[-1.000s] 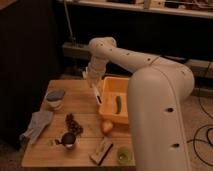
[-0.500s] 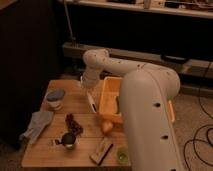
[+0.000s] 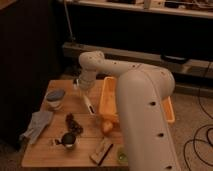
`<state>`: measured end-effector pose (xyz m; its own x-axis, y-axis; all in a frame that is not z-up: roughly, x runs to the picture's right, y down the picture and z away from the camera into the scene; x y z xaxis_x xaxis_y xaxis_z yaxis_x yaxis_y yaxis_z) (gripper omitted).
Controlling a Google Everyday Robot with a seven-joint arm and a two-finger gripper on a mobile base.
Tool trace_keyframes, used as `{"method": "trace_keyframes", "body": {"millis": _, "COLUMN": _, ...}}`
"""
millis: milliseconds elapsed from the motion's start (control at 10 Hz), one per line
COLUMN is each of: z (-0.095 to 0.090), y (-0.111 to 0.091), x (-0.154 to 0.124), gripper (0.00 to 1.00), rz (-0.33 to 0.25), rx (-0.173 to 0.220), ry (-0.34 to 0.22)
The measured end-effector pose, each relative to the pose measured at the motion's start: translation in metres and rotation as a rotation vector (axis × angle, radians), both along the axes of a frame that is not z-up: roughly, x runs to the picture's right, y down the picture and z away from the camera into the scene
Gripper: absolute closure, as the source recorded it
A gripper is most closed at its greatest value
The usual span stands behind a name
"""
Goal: Place brush in table surface
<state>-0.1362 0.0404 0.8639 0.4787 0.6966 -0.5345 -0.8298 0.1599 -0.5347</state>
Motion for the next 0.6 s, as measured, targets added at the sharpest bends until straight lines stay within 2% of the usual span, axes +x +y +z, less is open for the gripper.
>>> {"method": "trace_keyframes", "body": {"millis": 100, "z": 0.006, "y": 0.004, "x": -0.001, "gripper": 0.93, "rz": 0.001, "rx": -0.011, "ry": 0.004}}
{"method": "trace_keyframes", "body": {"millis": 600, "z": 0.029, "y": 0.012, "x": 0.000, "gripper": 0.45, "rz": 0.022, "rx": -0.037, "ry": 0.053}}
